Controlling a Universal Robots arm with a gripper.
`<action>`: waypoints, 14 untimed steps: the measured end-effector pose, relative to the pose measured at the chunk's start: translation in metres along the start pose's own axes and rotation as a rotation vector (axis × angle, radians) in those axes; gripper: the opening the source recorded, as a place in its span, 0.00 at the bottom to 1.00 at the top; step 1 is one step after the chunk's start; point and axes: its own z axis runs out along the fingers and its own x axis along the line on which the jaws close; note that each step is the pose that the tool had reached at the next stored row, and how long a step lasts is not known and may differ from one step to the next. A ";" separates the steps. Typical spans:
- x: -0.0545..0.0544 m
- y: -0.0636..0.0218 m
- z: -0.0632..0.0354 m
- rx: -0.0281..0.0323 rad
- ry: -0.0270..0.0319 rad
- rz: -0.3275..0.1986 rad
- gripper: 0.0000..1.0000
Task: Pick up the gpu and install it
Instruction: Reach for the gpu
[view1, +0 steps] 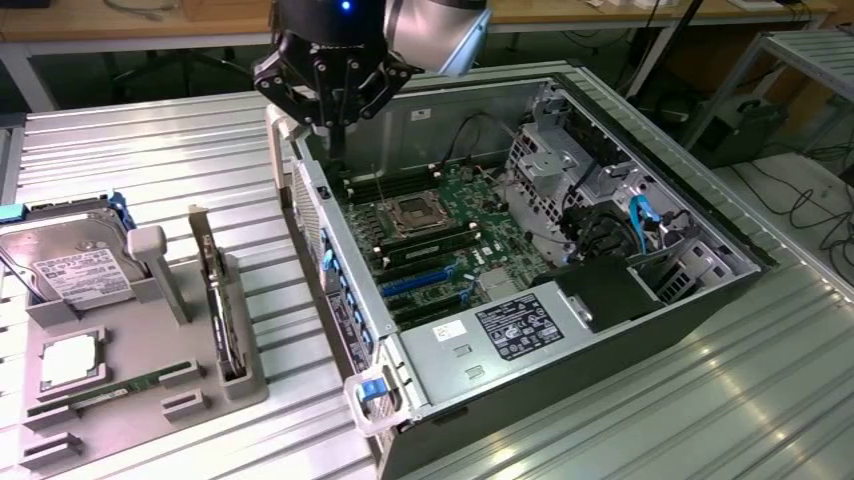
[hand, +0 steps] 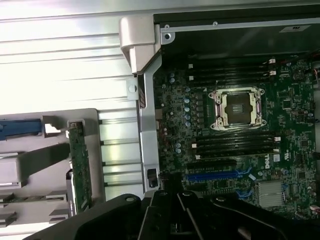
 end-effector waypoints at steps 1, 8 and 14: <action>0.002 -0.0002 0.0000 0.0000 0.0000 0.000 0.11; 0.015 -0.0014 -0.0004 -0.0001 -0.0001 0.000 0.11; 0.028 -0.0033 -0.0008 0.0000 0.0001 -0.001 0.11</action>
